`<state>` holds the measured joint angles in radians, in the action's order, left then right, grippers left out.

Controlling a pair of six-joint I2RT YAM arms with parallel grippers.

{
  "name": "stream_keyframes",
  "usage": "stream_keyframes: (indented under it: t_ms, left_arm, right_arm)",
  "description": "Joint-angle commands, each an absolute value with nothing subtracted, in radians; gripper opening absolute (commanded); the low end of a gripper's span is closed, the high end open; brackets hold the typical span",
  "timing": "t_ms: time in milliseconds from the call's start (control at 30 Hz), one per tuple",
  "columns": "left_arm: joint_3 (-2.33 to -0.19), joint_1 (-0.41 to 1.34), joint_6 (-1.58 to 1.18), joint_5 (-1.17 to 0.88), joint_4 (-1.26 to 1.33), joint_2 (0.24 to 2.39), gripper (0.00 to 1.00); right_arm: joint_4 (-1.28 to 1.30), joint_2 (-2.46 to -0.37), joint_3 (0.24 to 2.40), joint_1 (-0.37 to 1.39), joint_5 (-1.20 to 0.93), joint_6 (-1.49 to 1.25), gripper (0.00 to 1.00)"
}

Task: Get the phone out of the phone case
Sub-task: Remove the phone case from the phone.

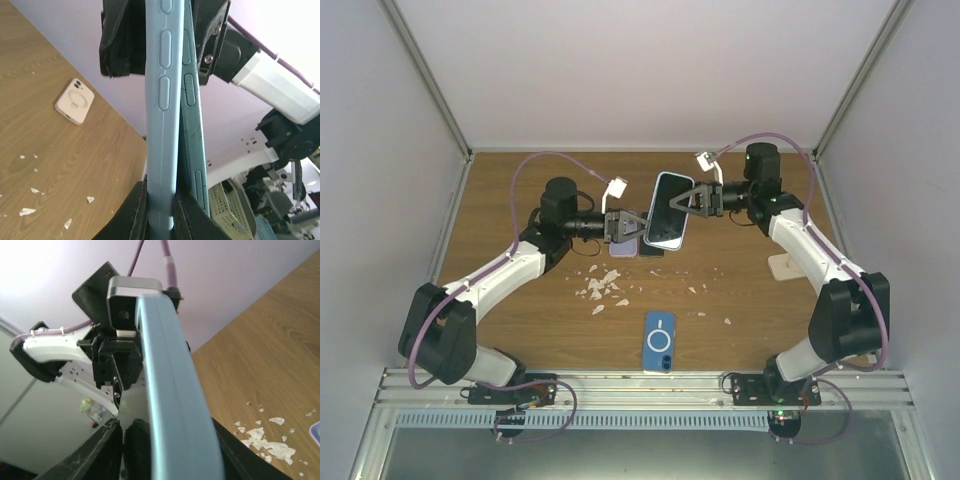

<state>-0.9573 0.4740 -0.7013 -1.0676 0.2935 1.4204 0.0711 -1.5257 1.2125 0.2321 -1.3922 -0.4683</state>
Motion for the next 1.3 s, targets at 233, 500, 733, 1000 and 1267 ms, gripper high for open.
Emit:
stream_keyframes:
  t_ms: [233, 500, 733, 1000, 1267]
  left_arm:
    - [-0.891, 0.418, -0.912, -0.988, 0.565, 1.401, 0.0]
    - [-0.872, 0.379, -0.998, -0.898, 0.487, 1.414, 0.0]
    - [-0.896, 0.375, -1.032, -0.831, 0.37, 1.426, 0.0]
    - [-0.924, 0.371, -1.094, -0.765, 0.269, 1.437, 0.0]
    - [-0.925, 0.371, -1.136, -0.755, 0.256, 1.449, 0.0]
  right_arm:
    - [0.191, -1.528, 1.267, 0.162, -1.293, -0.348, 0.74]
    - [0.318, -1.416, 1.292, 0.188, -0.864, -0.054, 0.75]
    - [0.317, -1.345, 1.252, 0.387, -0.425, 0.202, 0.73]
    - [0.266, -1.344, 1.208, 0.567, -0.206, 0.362, 0.69]
    - [0.219, -1.38, 1.181, 0.711, -0.045, 0.474, 0.64]
